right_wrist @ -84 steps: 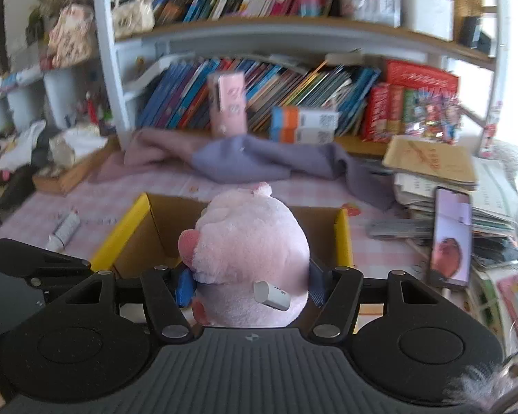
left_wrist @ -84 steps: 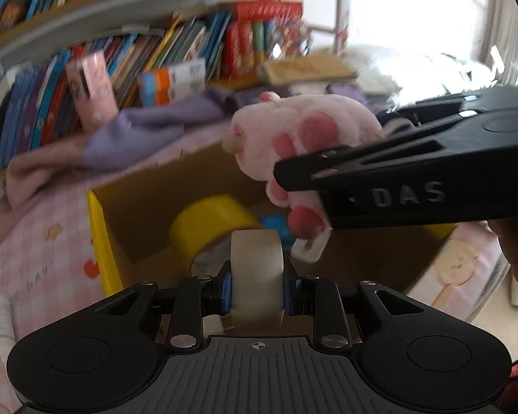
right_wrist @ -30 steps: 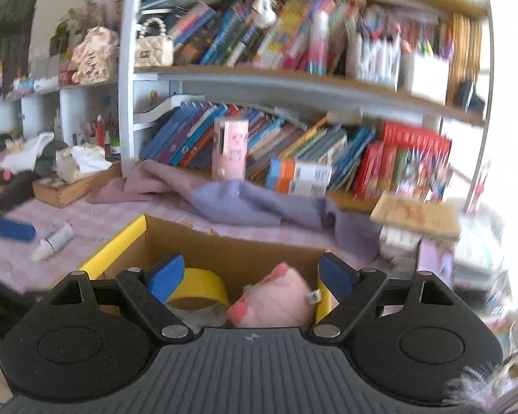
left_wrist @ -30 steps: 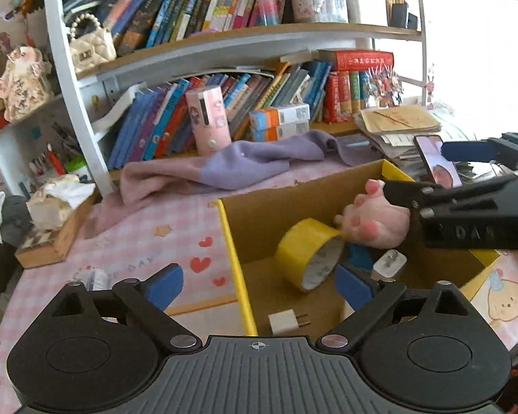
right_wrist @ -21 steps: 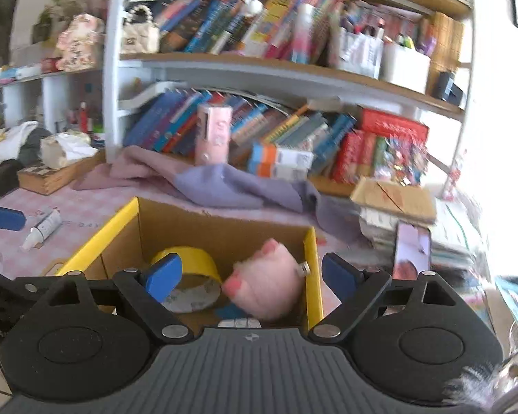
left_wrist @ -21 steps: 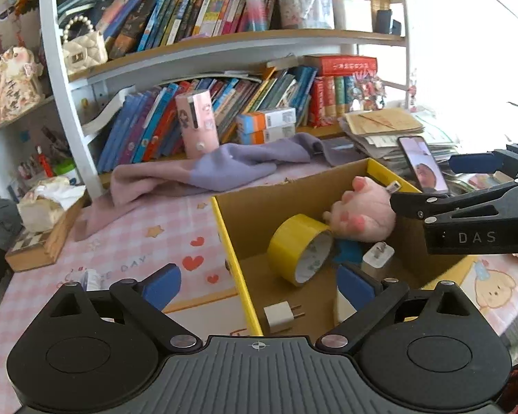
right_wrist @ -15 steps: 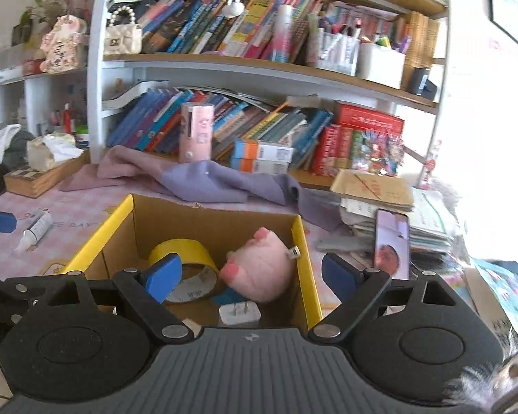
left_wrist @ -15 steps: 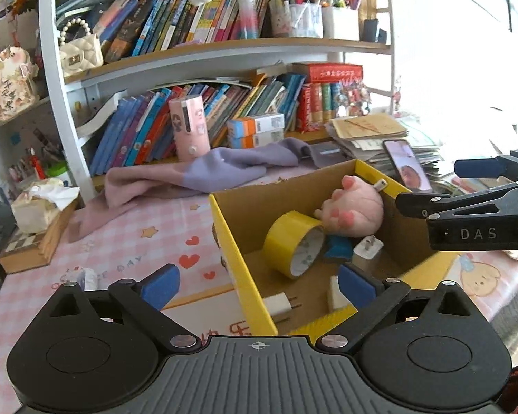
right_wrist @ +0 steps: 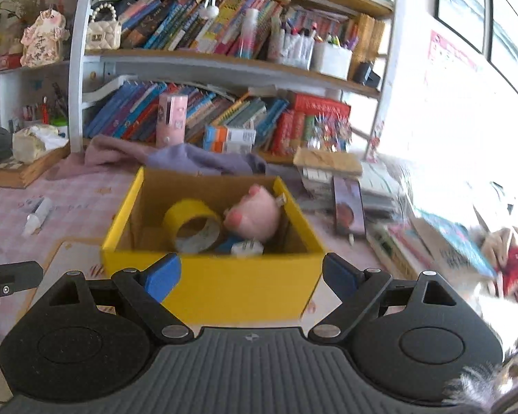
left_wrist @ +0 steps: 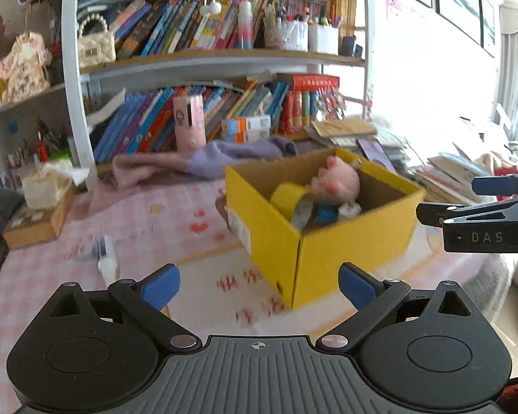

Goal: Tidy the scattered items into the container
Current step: 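Withdraw both open tools from the box toward the bottle and card box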

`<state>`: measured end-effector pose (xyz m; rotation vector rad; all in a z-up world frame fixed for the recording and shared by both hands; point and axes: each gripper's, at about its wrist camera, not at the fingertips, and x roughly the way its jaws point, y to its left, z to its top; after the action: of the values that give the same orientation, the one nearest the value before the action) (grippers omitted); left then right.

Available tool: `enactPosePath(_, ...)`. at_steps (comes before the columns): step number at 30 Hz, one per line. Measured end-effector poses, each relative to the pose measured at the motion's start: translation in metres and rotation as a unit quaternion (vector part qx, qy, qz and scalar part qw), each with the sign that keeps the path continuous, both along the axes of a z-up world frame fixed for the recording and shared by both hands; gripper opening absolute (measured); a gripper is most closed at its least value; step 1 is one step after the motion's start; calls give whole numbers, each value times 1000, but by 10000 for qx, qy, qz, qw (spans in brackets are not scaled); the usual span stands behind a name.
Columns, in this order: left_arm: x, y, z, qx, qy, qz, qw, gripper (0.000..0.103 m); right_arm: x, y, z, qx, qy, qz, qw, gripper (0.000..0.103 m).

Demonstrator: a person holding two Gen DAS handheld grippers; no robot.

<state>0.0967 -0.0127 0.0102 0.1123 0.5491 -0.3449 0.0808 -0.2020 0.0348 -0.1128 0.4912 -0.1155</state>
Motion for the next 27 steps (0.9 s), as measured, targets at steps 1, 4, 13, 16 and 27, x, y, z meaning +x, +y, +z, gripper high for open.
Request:
enactPosePath(1,-5,4,-2,9,83,-37,10000,100,-6,5,-2,36,57,-27,10000,89)
enactPosePath(4,-19,15,-9,160,300,-106,9994,100,-22,18,-8,166,273,-79,9995,89)
enactPosePath(13,-54,48,-16,471,498,48,9976,100,-40,58,-18,652,919,397,9928,82)
enactPosePath(16,-60,64,-15,436,503,287,9974,100,-42,75,-17,669,967,753,9902,76)
enactPosePath(27,-77,114,-11,264,500,1150,9918,100,-37,130,-13,513,1004,1751,9781,64)
